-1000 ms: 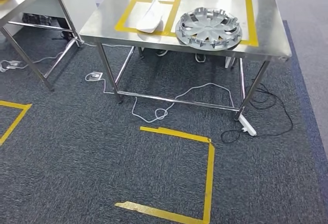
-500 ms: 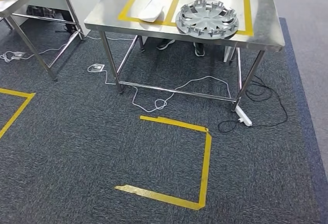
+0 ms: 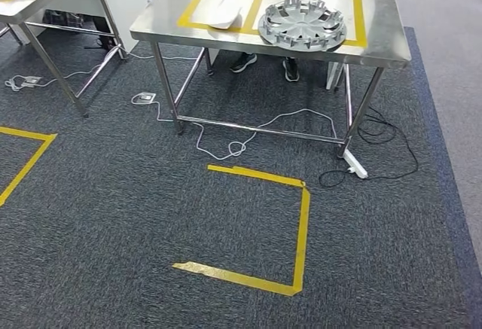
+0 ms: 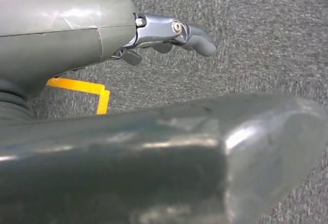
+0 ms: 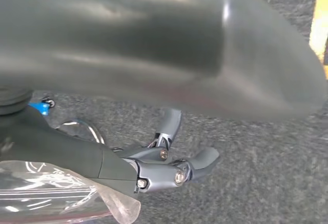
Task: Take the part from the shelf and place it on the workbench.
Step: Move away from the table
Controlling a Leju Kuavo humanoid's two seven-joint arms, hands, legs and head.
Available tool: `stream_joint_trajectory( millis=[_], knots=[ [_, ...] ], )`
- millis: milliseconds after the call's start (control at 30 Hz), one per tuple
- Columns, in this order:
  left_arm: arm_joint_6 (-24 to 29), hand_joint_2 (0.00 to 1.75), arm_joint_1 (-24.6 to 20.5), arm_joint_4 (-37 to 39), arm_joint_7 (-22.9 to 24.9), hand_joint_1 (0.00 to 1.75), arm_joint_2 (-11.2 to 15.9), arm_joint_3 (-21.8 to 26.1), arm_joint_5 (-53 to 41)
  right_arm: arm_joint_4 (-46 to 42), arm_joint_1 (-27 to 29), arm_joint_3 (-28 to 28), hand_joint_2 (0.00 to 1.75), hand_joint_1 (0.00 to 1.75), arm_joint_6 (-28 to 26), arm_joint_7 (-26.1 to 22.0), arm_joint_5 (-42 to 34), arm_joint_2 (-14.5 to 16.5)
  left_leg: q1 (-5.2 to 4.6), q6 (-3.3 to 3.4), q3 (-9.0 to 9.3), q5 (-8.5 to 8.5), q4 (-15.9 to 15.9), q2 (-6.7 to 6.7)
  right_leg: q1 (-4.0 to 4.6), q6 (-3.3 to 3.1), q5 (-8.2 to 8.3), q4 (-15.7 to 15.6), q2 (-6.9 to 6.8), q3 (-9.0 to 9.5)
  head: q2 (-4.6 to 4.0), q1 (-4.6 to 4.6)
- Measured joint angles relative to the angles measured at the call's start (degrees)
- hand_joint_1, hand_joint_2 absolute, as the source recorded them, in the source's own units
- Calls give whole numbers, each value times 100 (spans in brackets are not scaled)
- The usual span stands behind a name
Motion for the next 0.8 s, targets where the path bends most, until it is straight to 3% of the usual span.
stream_joint_trajectory(
  millis=[67, 100, 133, 200, 233, 267, 300, 333, 400, 433, 467, 567, 633, 733, 767, 800],
  knots=[
    [4, 0, 9, 0, 5, 0, 3, -16, 1, 0, 6, -33, 0, 0, 3, 0, 1, 38, 5, -59, -35, -18, 39, -14, -26, -61, 58, -20, -7, -41, 0, 1],
    [7, 0, 15, -1, 8, 0, 4, -20, 2, 0, 3, -47, 0, 0, 4, -1, 1, 56, 12, -98, -80, -110, 144, -29, -44, -93, 92, -37, -11, -63, 0, -14],
    [9, 0, 19, -1, 9, 0, 5, -23, 3, 0, -3, -60, 0, 0, 10, -1, 1, 74, 29, -141, -172, -280, 364, -45, -64, -118, 123, -52, -18, -92, 0, -27],
    [12, 0, 26, -1, 11, 0, 6, -28, 9, 0, -11, -92, 0, 0, 25, -1, 3, 100, 92, -230, -471, -730, 1094, -62, -69, -138, 156, -42, -31, -159, 0, -51],
    [12, 0, 29, 0, 13, 0, 6, -31, 14, 0, -11, -107, 0, 0, 38, 1, 7, 113, 126, -266, -612, -889, 1449, -62, -70, -135, 170, -34, -36, -191, 0, -52],
    [12, 0, 32, 0, 13, 0, 6, -32, 22, 1, -14, -126, 0, 0, 51, 1, 13, 125, 155, -294, -677, -933, 1649, -62, -73, -128, 181, -25, -40, -215, 0, -51],
    [11, 0, 35, 0, 14, 0, 6, -33, 31, 1, -19, -146, 0, 0, 65, 2, 20, 139, 181, -316, -645, -852, 1630, -62, -77, -118, 190, -14, -41, -232, 0, -52],
    [11, 0, 36, 0, 14, 0, 6, -34, 39, 2, -27, -169, 0, 0, 78, 2, 28, 155, 204, -331, -510, -665, 1384, -63, -83, -108, 195, -2, -40, -240, 0, -53],
    [10, 0, 37, 0, 15, 0, 6, -38, 52, 2, -46, -216, 0, 0, 108, -3, 58, 187, 231, -345, -128, -245, 595, -68, -81, -73, 198, 30, -33, -247, -1, -55],
    [9, 0, 34, 0, 16, 0, 6, -42, 57, 1, -58, -244, 0, 0, 139, -19, 101, 203, 233, -328, -5, -135, 284, -71, -72, -39, 205, 57, -30, -256, -1, -54],
    [8, 0, 31, 0, 21, 0, 7, -48, 65, 1, -71, -281, 0, 0, 181, -43, 167, 221, 227, -303, 38, -89, 114, -74, -64, 3, 218, 80, -27, -277, -1, -51],
    [8, 0, 47, 0, 40, 0, 7, -56, 110, 2, -118, -435, 0, 0, 352, -169, 442, 293, 203, -172, -50, -58, 56, -68, -77, 125, 255, 120, -25, -356, 0, -49],
    [14, 0, 55, 0, 56, 0, 6, -62, 148, 2, -173, -576, 0, 0, 475, -270, 635, 357, 203, -78, -92, -3, 33, -50, -93, 167, 48, 374, -15, -498, 0, -30],
    [27, 0, 56, 0, 98, 0, 4, -74, 206, 3, -257, -805, 0, 0, 647, -430, 888, 484, 163, 9, -176, 56, 33, -24, -97, 187, -546, 1473, -2, -968, 0, -8],
    [30, 0, 57, 0, 108, 0, 4, -75, 222, 3, -282, -883, 0, 0, 693, -475, 956, 524, 142, 23, -198, 71, 36, -20, -96, 185, -626, 1739, -2, -1061, 0, -8],
    [33, 0, 57, 0, 115, 0, 4, -76, 236, 4, -306, -962, 0, 0, 730, -510, 1012, 562, 123, 32, -211, 83, 37, -18, -93, 174, -596, 1797, -2, -1050, 0, -8]
  ],
)
